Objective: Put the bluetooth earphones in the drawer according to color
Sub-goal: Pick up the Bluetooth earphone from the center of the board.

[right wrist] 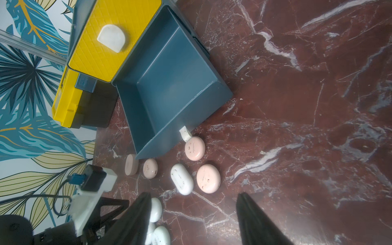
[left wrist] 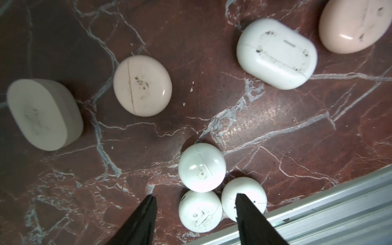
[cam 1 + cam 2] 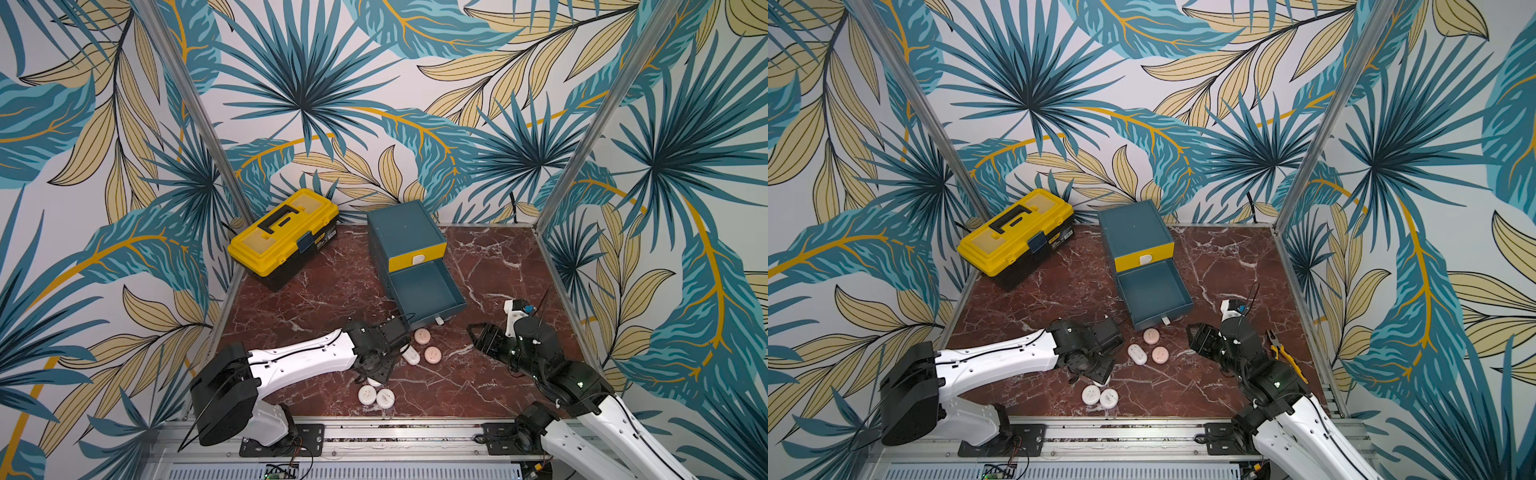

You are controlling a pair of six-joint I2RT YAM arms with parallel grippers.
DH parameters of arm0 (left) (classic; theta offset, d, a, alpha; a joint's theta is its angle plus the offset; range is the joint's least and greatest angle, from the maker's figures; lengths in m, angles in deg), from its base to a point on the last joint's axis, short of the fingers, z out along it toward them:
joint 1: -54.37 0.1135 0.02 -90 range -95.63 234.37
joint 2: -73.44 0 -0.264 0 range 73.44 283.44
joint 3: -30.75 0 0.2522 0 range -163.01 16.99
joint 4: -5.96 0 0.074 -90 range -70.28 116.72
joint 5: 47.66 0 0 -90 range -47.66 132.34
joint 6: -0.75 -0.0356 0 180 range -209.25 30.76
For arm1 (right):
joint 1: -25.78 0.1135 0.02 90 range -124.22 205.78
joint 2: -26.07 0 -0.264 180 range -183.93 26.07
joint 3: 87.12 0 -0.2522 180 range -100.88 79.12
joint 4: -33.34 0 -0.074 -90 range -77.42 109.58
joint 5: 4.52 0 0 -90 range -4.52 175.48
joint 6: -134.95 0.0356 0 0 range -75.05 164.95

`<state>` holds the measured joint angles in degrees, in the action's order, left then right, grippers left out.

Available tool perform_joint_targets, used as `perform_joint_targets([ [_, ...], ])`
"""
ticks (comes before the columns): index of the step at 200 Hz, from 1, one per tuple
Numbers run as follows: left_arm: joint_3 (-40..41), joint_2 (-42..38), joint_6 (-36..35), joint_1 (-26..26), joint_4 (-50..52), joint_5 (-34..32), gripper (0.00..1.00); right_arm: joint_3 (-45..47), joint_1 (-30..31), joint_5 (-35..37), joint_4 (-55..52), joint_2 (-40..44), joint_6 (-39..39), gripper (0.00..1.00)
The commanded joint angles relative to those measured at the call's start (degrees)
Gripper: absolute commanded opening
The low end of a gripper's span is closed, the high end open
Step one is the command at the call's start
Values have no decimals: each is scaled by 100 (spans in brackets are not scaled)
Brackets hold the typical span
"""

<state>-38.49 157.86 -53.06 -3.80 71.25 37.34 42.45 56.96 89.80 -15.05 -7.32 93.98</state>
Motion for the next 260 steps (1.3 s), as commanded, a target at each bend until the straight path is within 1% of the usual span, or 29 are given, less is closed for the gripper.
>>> perform_joint_targets([
  [1, 212, 137, 190, -39, -403, 116, 62, -80, 15, 69, -82, -1, -87, 69],
  [67, 423, 508, 275, -80, -731, 148, 62, -85, 15, 79, -118, 25, -73, 69],
  [120, 554, 572, 313, -80, -766, 152, 63, -86, 19, 78, -134, 52, -61, 69],
  [162, 575, 687, 302, -75, -927, 206, 61, -78, 18, 80, -147, 66, -52, 69],
  [186, 600, 786, 293, -73, -1028, 238, 56, -78, 14, 81, -158, 78, -52, 69],
  [237, 570, 672, 288, -74, -886, 184, 34, -68, 18, 91, -167, 96, -55, 69],
  [260, 375, 369, 230, -80, -543, -29, 32, -69, 19, 93, -169, 113, -52, 69],
])
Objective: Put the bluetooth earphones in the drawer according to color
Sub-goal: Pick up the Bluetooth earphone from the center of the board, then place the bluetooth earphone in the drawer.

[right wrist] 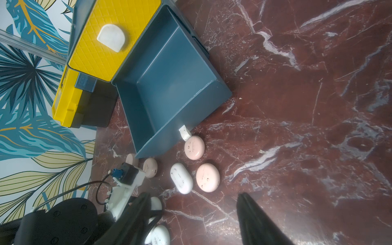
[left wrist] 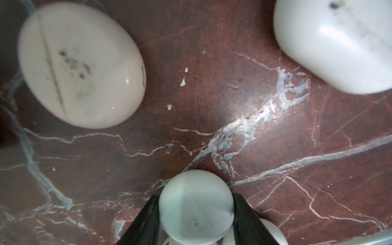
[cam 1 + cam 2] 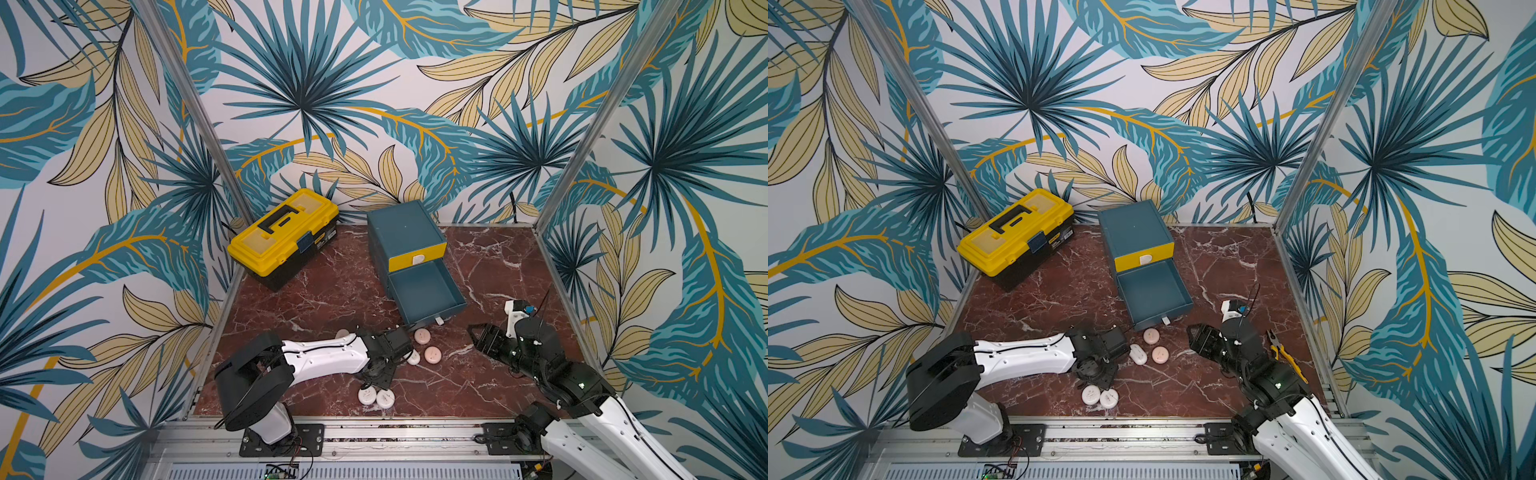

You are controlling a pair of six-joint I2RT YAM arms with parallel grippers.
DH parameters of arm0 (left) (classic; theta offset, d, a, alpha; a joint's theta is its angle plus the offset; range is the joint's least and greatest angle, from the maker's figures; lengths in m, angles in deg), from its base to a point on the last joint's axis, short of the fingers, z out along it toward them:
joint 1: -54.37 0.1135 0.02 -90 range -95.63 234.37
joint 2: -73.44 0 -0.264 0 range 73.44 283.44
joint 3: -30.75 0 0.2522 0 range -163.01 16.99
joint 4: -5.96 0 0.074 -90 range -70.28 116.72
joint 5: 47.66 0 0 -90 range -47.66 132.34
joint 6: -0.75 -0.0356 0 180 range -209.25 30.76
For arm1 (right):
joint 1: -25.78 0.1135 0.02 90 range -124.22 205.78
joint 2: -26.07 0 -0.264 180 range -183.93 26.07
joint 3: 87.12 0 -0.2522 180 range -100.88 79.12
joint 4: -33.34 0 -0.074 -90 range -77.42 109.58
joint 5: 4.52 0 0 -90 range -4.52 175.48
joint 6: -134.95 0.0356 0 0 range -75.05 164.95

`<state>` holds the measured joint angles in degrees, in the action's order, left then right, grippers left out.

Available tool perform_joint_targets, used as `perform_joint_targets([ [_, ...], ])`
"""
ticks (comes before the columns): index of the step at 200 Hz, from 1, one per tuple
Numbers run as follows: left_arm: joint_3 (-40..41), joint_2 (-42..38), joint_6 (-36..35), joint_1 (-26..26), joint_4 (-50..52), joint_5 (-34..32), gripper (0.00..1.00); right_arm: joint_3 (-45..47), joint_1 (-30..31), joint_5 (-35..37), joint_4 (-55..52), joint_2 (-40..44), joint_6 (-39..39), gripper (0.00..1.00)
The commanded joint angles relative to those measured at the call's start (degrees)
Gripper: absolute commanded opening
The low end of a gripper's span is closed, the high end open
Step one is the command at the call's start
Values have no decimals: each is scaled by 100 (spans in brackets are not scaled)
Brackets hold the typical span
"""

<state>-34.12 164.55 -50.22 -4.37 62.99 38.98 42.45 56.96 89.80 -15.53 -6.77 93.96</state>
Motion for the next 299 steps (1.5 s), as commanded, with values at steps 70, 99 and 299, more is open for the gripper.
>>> perform_joint_targets([
  [70, -2003, -987, -821, -31, 1505, -1056, 30, -100, 15, 201, -178, 204, -59, 69],
  [99, -3262, -407, -1426, -28, 1477, -1315, 29, -121, 19, 270, -206, 284, -68, 69],
  [299, -7381, 3647, -2523, 696, 1287, -1470, 29, -289, 6, 496, -587, 568, -164, 70],
])
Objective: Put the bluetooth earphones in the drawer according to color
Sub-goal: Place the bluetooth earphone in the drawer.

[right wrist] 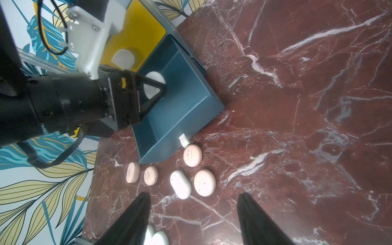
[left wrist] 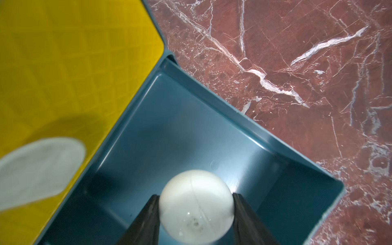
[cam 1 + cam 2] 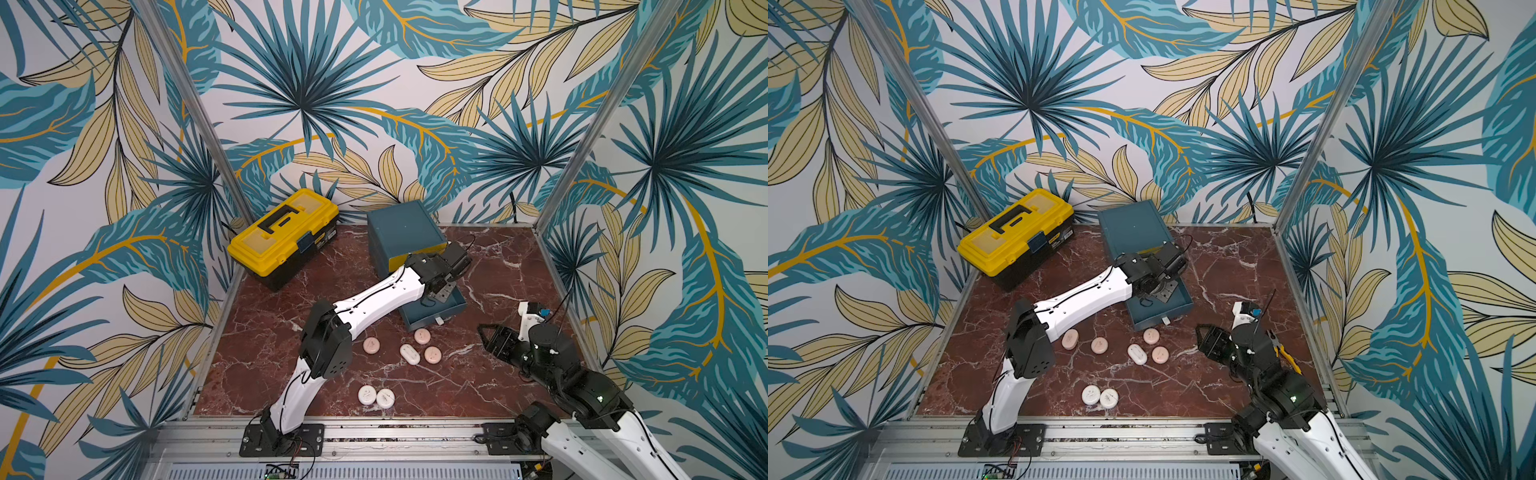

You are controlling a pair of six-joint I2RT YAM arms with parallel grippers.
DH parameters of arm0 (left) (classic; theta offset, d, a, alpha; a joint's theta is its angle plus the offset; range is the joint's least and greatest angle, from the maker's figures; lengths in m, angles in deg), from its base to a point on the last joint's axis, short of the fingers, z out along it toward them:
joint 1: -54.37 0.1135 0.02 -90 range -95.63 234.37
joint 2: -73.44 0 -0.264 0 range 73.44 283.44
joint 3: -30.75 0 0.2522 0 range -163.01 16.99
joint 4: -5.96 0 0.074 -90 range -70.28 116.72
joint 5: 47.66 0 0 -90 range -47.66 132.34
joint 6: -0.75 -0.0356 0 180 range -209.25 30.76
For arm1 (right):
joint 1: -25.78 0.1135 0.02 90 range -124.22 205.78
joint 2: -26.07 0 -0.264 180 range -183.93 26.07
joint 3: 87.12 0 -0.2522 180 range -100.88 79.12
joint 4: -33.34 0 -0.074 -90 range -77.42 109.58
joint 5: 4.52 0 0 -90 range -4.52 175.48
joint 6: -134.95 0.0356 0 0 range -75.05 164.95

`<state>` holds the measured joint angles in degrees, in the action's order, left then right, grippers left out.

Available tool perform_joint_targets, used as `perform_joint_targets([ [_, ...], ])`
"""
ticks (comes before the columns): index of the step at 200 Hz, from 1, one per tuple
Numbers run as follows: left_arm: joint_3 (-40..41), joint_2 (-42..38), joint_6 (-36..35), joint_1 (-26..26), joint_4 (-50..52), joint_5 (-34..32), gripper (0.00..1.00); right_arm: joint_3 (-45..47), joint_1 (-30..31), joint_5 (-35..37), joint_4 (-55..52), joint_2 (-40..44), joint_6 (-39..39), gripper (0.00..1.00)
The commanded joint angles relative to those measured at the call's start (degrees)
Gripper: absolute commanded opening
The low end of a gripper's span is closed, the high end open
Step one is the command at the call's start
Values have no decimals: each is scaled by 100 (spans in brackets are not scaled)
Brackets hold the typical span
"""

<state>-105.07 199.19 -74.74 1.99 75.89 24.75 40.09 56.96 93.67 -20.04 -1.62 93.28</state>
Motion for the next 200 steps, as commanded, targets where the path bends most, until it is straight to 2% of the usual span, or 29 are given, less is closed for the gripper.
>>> perform_joint_targets([
  [1, -293, 193, -70, 65, -1, -50, 29, -53, 8, 107, -135, 52, -96, 70],
  [64, -492, 558, -86, 222, 99, -186, 32, -53, 11, 122, -174, 59, -105, 70],
  [86, -608, 653, -94, 272, 185, -193, 36, -52, 9, 112, -170, 61, -105, 70],
  [136, -686, 715, -115, 350, 246, -150, 52, -66, 4, 107, -172, 25, -96, 71],
  [200, -747, 692, -180, 386, 316, -132, 61, -167, 13, 66, -154, -133, -175, 71],
])
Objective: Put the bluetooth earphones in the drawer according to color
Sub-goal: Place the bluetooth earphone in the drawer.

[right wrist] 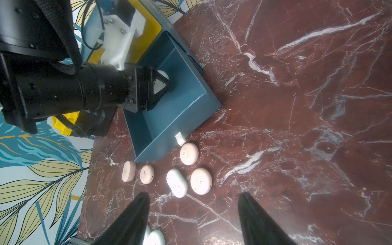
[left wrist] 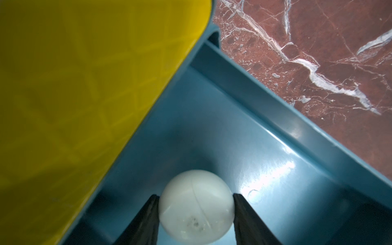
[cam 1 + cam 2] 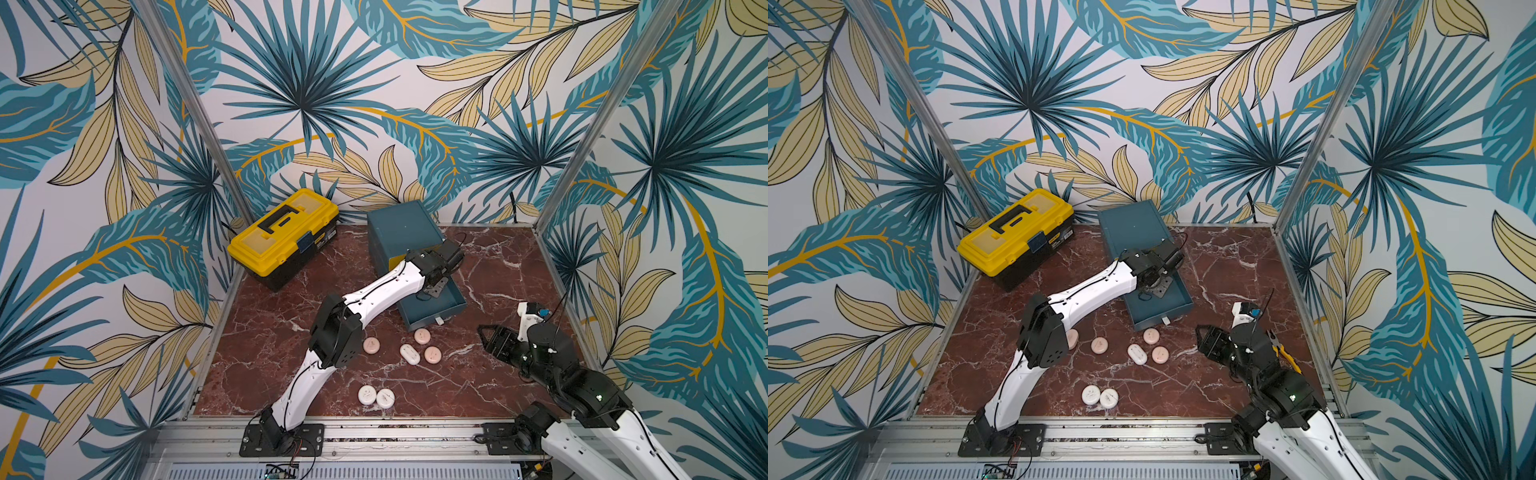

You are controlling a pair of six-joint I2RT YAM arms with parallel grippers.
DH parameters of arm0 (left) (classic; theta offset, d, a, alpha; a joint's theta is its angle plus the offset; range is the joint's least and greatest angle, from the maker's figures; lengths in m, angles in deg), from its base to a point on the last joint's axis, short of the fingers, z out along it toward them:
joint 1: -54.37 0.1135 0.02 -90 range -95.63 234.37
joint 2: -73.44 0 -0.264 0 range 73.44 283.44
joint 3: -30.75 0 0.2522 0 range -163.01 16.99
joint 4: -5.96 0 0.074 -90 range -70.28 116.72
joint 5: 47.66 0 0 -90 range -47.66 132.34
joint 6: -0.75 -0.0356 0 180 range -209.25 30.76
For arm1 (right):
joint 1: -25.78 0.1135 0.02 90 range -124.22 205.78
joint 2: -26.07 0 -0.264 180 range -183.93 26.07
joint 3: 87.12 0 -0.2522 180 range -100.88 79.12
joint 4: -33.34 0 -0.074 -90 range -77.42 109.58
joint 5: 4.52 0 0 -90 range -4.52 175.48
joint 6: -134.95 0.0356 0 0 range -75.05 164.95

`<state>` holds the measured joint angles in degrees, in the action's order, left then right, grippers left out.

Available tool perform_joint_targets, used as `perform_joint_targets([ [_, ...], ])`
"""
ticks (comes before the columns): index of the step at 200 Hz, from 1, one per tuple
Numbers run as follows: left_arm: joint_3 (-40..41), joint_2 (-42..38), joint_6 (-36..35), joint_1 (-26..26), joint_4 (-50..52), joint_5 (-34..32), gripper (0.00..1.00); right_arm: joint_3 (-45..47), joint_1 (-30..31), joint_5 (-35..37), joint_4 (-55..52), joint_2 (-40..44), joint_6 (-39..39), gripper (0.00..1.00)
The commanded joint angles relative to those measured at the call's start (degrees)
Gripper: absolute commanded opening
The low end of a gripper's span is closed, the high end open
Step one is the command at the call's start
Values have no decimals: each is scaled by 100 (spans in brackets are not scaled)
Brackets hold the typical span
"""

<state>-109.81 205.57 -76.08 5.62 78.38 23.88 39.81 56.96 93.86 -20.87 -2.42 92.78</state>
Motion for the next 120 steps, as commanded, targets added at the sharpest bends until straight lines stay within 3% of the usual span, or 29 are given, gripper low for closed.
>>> perform_joint_targets([
  [1, -274, 51, -49, 19, 72, -44, 60, -138, 12, 48, -74, -52, -129, 71],
  [65, -292, -255, -67, 24, 137, 140, 67, -242, 7, -146, -76, -204, -328, 72],
  [120, 115, -1710, -109, -158, -64, 144, 68, -270, 20, -715, 88, -550, -643, 72],
])
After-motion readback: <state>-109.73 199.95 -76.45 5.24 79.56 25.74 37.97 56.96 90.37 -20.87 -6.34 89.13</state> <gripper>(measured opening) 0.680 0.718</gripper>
